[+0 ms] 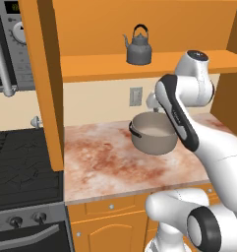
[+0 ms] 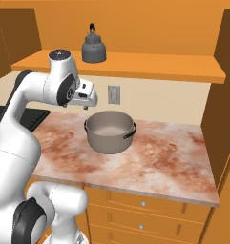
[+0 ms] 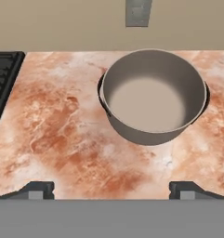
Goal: Pick the kettle from the cabinet and place it on a stove burner. Then pick the pot from the counter and place it on another stove burner. Finally, turn both burners on.
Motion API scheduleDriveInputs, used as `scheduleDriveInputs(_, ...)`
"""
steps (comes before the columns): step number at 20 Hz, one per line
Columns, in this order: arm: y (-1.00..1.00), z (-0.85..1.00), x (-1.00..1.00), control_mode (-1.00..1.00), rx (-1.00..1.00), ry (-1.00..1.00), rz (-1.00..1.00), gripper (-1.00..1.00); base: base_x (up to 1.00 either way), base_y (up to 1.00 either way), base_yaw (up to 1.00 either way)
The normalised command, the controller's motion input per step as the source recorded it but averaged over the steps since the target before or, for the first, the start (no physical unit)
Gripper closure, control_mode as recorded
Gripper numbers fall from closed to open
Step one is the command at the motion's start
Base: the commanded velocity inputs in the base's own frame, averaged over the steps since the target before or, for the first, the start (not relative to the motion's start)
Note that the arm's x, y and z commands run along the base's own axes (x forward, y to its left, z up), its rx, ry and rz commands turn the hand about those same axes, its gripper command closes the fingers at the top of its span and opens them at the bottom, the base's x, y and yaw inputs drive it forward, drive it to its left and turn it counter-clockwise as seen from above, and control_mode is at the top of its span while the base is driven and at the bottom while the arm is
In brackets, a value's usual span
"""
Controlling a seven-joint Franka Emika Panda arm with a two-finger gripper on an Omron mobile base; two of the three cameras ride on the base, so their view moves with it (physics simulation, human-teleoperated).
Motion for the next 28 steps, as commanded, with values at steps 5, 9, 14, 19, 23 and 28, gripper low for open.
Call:
scheduleDriveInputs(5,0.00,0.31,0.00,-1.00,-0.02,-0.14,0.00,-1.00,0.00,0.00,0.00)
scheduleDriveInputs(9,0.00,0.33,0.00,-1.00,-0.02,-0.15,0.00,-1.00,0.00,0.00,0.00)
scheduleDriveInputs(14,0.00,0.32,0.00,-1.00,-0.02,-0.18,0.00,-1.00,0.00,0.00,0.00)
scheduleDriveInputs(19,0.00,0.27,0.00,-1.00,0.00,-0.18,0.00,-1.00,0.00,0.00,0.00)
scheduleDriveInputs(23,0.00,0.26,0.00,-1.00,0.00,-0.18,0.00,-1.00,0.00,0.00,0.00)
scheduleDriveInputs(28,0.00,0.30,0.00,-1.00,0.00,-0.18,0.00,-1.00,0.00,0.00,0.00)
